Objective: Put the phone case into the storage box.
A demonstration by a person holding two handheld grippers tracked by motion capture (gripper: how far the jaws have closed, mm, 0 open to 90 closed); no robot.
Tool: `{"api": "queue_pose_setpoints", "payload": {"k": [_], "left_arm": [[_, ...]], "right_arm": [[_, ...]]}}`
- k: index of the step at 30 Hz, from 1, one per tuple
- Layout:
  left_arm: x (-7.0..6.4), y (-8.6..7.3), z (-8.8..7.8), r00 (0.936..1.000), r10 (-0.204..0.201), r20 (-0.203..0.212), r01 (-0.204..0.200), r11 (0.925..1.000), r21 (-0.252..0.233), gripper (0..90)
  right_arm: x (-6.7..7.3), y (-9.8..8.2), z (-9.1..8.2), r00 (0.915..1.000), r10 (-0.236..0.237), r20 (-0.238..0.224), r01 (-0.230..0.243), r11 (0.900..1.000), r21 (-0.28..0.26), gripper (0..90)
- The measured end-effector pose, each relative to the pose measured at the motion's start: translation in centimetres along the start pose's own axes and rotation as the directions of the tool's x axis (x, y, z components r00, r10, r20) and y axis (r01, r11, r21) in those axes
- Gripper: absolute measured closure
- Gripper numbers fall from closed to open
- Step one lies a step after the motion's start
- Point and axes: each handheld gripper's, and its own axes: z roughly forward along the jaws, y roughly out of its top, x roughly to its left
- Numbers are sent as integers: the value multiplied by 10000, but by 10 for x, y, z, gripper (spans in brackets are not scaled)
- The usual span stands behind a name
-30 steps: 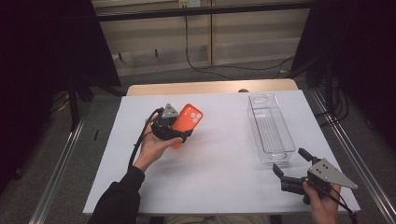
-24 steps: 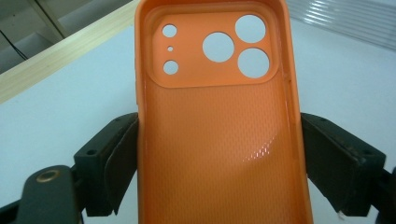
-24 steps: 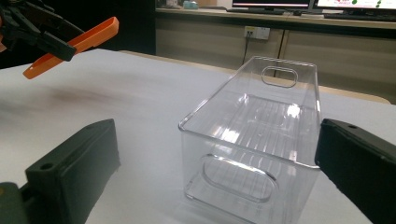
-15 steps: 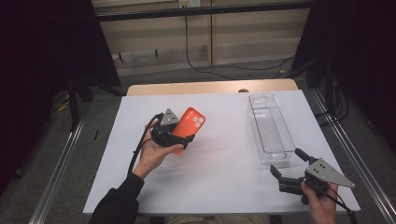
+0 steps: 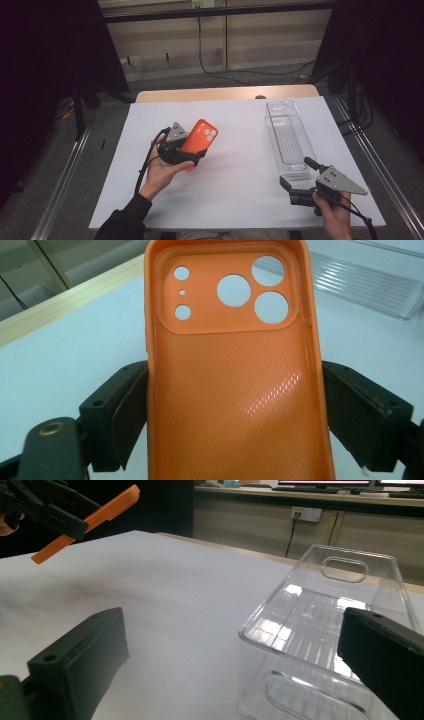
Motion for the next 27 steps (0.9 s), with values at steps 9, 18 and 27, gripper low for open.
{"api": "queue_pose_setpoints", "payload": {"k": [9,18,27], "left_arm": [[-17,-4,-9,9994,319,135,-318,9995,-51,161],[-31,-8,-14,9974,648,329,-646,9979,-76,161],[-34,-16,-18,9978,659,-57,-660,9978,-29,161]], "right_arm": [[-1,8,20,9988,211,-444,-210,9998,26,0],[15,22,41,9959,143,-895,-152,9998,-96,0],[28,34,56,9898,460,-1352,-477,9988,-98,0]]}}
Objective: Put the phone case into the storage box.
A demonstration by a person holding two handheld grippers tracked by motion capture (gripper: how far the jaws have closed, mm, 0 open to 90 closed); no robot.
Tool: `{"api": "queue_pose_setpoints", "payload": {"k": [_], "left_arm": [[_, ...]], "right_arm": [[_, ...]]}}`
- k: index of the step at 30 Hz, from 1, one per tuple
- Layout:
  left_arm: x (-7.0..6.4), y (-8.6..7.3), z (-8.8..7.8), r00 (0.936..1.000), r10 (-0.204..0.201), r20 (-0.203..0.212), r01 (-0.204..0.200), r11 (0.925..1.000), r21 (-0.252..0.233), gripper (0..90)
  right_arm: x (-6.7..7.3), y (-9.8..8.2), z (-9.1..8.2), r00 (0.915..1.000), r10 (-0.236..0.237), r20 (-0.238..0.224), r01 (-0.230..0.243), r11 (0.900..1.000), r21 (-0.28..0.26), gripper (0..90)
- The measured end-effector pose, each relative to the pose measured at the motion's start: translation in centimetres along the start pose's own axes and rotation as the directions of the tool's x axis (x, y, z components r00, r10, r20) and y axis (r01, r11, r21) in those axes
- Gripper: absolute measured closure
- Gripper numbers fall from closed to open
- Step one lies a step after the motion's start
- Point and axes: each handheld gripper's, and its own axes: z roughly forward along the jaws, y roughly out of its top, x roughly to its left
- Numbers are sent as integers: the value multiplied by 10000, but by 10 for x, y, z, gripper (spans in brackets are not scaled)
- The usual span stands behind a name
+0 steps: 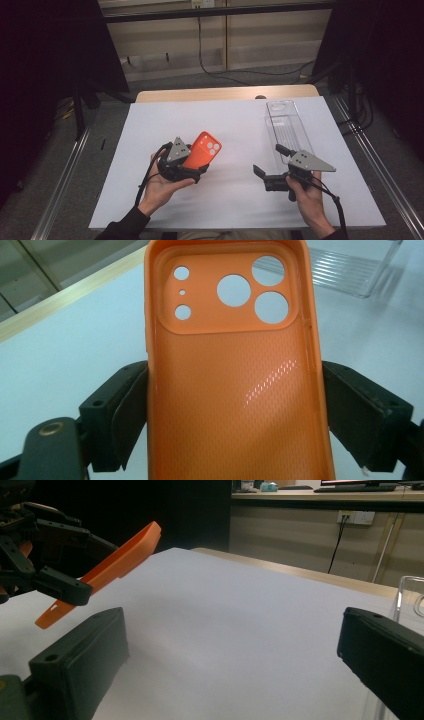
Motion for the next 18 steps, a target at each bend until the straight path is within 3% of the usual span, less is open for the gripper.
{"api": "queue_pose_setpoints", "payload": {"k": [6,10,18], "left_arm": [[-7,-5,9,9999,-7,-154,8,10000,87,161],[-16,-5,14,9995,233,-209,-232,9997,42,161],[-24,-7,20,9974,556,-462,-557,9984,-13,160]], "right_arm": [[11,9,12,9991,-43,-430,50,9998,177,0],[15,12,20,9975,76,-707,-52,9994,342,0],[18,13,31,9973,282,-678,-229,9967,781,6]]}}
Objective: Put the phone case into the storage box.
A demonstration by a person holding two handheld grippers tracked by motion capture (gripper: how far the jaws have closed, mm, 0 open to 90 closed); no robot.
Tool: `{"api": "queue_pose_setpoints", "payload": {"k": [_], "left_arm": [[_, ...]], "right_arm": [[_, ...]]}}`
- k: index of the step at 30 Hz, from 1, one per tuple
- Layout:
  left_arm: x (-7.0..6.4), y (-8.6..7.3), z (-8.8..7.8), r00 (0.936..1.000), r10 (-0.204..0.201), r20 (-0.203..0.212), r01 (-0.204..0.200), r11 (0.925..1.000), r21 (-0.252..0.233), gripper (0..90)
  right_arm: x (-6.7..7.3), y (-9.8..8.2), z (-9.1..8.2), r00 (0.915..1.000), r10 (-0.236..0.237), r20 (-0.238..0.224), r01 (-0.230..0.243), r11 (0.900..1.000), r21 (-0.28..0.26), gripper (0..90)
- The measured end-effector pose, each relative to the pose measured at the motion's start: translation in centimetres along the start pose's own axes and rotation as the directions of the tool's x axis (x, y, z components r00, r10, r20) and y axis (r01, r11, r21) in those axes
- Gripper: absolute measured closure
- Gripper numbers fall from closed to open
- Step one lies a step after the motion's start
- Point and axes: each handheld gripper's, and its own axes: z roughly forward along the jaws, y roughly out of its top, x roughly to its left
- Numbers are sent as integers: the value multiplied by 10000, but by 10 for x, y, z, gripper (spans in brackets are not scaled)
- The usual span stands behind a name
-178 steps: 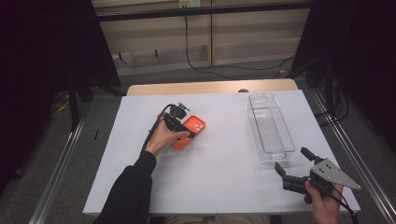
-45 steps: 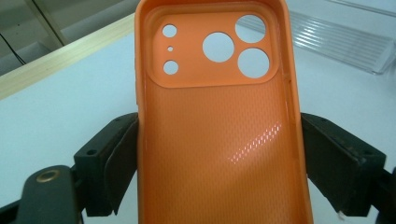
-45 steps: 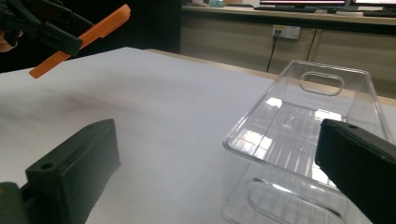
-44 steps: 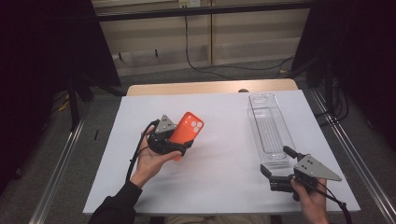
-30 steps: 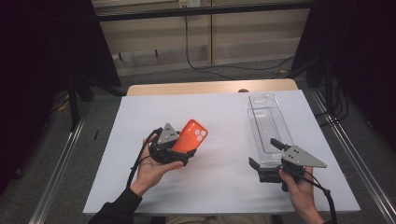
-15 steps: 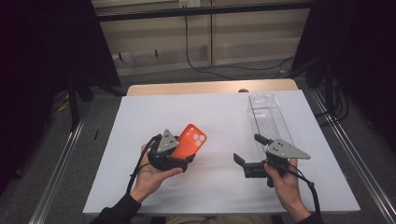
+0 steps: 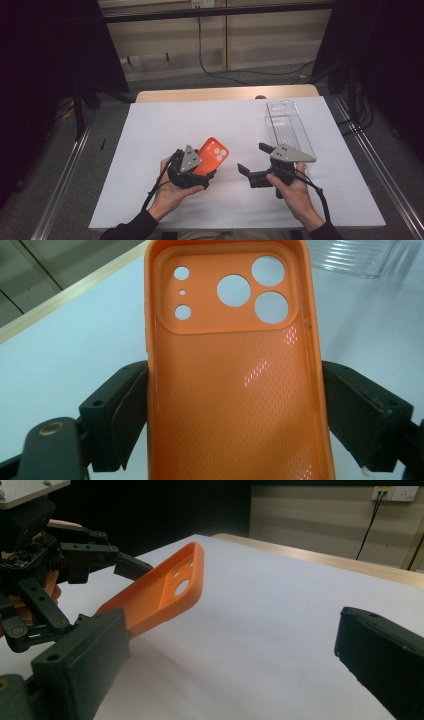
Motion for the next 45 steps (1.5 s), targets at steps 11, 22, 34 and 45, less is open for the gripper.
{"api": "queue_pose_setpoints", "payload": {"k": [11,22,34,45], "left_arm": [[-6,0,1,9997,61,-250,-70,9994,-338,161],[-12,3,2,9995,217,-245,-231,9981,-574,161],[-19,5,6,9987,450,-240,-464,9968,-646,161],[-22,6,11,9970,624,-456,-656,9952,-725,161]], "right_arm": [[3,8,7,9998,128,155,-136,9983,562,47],[8,18,12,9977,650,166,-667,9878,1406,71],[0,31,10,9925,1199,231,-1219,9644,2345,75],[-3,36,19,9910,1314,257,-1323,9320,3373,107]]}}
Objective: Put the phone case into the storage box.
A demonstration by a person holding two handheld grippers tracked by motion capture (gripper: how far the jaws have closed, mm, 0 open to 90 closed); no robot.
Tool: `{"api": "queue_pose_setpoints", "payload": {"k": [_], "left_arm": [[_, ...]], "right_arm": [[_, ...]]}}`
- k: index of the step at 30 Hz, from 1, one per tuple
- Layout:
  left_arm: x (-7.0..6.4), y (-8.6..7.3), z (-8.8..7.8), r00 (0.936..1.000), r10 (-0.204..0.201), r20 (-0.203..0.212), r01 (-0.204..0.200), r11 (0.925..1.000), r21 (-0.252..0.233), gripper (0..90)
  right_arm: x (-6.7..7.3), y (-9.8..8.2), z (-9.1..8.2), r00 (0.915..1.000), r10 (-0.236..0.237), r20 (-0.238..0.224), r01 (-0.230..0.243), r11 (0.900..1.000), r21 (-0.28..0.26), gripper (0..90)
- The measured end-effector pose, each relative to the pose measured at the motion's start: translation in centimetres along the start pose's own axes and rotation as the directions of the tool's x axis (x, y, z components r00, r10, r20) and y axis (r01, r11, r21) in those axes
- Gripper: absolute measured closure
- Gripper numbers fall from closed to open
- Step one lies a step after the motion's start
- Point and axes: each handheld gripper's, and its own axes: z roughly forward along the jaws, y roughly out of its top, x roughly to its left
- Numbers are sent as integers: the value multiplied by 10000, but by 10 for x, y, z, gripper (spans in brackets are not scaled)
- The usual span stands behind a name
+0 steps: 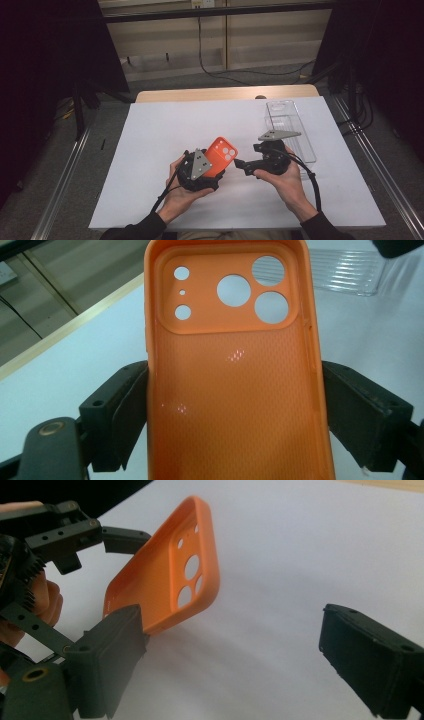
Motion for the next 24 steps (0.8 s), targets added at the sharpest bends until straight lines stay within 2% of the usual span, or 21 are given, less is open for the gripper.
{"api": "queue_pose_setpoints", "payload": {"k": [4,5,7,9,12,15,24], "left_arm": [[1,1,0,10000,-9,-80,9,10000,-52,161],[0,1,0,10000,-2,-93,2,10000,-49,161],[0,1,0,10000,34,-77,-34,10000,-60,161],[0,1,0,9999,78,-117,-79,9999,-71,161],[0,1,0,9998,86,-156,-87,9999,-60,161],[0,1,0,9998,78,-180,-79,9999,-74,161],[0,1,0,9997,81,-241,-83,9999,-83,161]], "right_arm": [[5,4,4,10000,7,59,-8,9998,175,181],[6,4,4,10000,50,78,-52,9998,182,238],[9,6,5,9998,-164,86,163,9998,68,298],[13,7,5,9992,-172,352,174,9998,-61,336],[15,11,6,9976,320,615,-320,9995,-11,420],[14,13,9,9956,704,614,-710,9974,80,478],[18,15,17,9926,1077,562,-1096,9935,310,557]]}}
